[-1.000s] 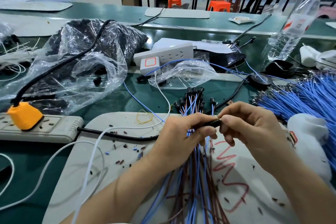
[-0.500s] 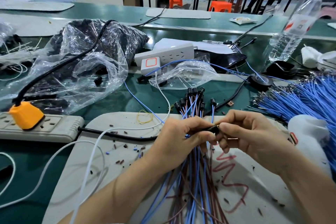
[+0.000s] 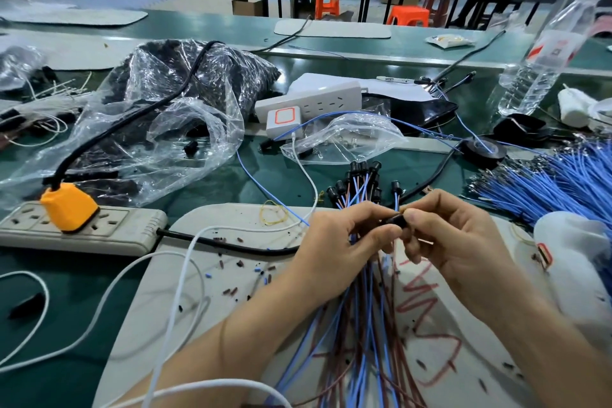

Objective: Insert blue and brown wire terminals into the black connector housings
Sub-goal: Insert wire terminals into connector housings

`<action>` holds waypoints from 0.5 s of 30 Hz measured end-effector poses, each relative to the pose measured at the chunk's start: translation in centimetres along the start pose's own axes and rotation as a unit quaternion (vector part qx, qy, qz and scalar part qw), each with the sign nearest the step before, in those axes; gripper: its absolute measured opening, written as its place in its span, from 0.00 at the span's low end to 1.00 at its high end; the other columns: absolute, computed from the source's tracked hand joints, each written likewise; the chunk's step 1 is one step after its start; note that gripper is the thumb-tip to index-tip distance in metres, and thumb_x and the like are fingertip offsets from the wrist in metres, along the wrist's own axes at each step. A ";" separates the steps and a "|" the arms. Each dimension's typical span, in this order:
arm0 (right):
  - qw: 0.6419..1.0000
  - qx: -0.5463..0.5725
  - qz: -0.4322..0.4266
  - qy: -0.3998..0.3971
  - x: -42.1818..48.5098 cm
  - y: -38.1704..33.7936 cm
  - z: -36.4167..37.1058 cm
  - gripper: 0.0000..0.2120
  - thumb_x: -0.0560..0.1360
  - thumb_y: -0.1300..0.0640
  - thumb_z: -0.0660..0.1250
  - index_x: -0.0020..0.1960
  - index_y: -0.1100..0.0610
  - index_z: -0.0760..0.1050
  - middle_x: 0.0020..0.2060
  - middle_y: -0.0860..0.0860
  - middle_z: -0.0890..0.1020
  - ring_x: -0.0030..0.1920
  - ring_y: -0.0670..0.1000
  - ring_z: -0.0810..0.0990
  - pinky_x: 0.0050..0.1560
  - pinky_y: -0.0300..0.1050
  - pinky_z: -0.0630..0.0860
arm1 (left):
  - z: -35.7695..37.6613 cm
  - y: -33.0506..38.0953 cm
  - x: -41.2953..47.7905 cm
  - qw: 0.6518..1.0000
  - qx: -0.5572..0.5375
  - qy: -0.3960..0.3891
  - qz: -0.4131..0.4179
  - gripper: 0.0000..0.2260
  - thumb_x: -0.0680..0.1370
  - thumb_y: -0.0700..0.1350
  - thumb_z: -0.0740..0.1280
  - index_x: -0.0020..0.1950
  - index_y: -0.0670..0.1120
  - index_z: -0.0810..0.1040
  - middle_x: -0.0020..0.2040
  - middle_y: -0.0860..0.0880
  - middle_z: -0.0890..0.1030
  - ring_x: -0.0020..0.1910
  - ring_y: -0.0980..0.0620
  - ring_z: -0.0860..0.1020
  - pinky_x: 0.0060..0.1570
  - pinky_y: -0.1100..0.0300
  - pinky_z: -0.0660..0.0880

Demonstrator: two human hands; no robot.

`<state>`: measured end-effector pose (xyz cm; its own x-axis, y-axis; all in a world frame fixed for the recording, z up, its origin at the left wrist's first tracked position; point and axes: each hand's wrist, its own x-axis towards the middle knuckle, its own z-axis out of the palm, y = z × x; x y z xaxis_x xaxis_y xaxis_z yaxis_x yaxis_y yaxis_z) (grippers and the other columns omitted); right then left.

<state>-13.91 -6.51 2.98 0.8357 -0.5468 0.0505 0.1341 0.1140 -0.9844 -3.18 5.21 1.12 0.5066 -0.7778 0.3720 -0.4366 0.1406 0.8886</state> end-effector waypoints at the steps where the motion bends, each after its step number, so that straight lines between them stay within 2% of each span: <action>1: 1.000 -0.012 -0.011 0.007 0.0 0.0 0.0 0.04 0.66 0.61 0.67 0.37 0.62 0.75 0.28 0.56 0.77 0.26 0.50 0.73 0.26 0.38 0.73 | 0.0 0.0 0.0 1.000 0.007 0.002 0.005 0.06 0.76 0.41 0.69 0.52 0.42 0.81 0.37 0.46 0.83 0.36 0.53 0.80 0.42 0.60 0.76; 5: 1.000 -0.003 -0.026 0.012 -0.2 0.1 0.0 0.03 0.66 0.60 0.68 0.37 0.60 0.76 0.28 0.57 0.78 0.26 0.51 0.74 0.27 0.39 0.73 | -0.1 -0.1 -0.1 1.000 0.004 0.000 0.010 0.06 0.77 0.39 0.67 0.52 0.41 0.80 0.36 0.49 0.81 0.34 0.54 0.79 0.39 0.66 0.74; 7: 1.000 0.011 -0.026 0.010 -0.1 0.1 0.0 0.02 0.66 0.60 0.68 0.36 0.59 0.78 0.28 0.57 0.78 0.26 0.51 0.74 0.27 0.39 0.73 | -0.1 -0.1 0.0 1.000 -0.007 -0.003 0.012 0.05 0.78 0.38 0.66 0.52 0.40 0.80 0.37 0.45 0.82 0.36 0.48 0.80 0.40 0.64 0.76; 9: 1.000 0.013 -0.023 0.005 -0.1 0.1 -0.1 0.02 0.66 0.60 0.68 0.35 0.57 0.79 0.28 0.58 0.77 0.25 0.51 0.74 0.27 0.39 0.73 | -0.1 -0.2 0.0 1.000 -0.014 -0.008 0.018 0.05 0.78 0.37 0.66 0.52 0.39 0.79 0.38 0.44 0.83 0.37 0.47 0.81 0.42 0.62 0.77; 12: 0.999 0.003 -0.031 0.008 -0.2 -0.1 0.1 0.02 0.65 0.59 0.68 0.34 0.57 0.78 0.27 0.57 0.77 0.25 0.51 0.73 0.26 0.39 0.72 | -0.1 -0.2 0.0 1.000 -0.006 -0.017 0.019 0.05 0.78 0.36 0.65 0.53 0.39 0.79 0.38 0.47 0.82 0.35 0.55 0.79 0.41 0.68 0.74; 15: 0.994 -0.046 -0.093 0.044 -0.3 -0.9 -0.4 0.03 0.65 0.57 0.69 0.34 0.56 0.77 0.27 0.56 0.78 0.25 0.52 0.74 0.26 0.39 0.73 | 0.0 -0.4 0.1 0.999 0.024 -0.014 0.017 0.05 0.78 0.36 0.66 0.52 0.39 0.79 0.35 0.51 0.81 0.30 0.62 0.75 0.35 0.72 0.68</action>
<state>-14.51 -6.79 3.81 0.7505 -0.6225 0.2217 0.2285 -0.0703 -0.9710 -3.00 5.07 0.84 0.4705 -0.7896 0.3939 -0.4893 0.1380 0.8611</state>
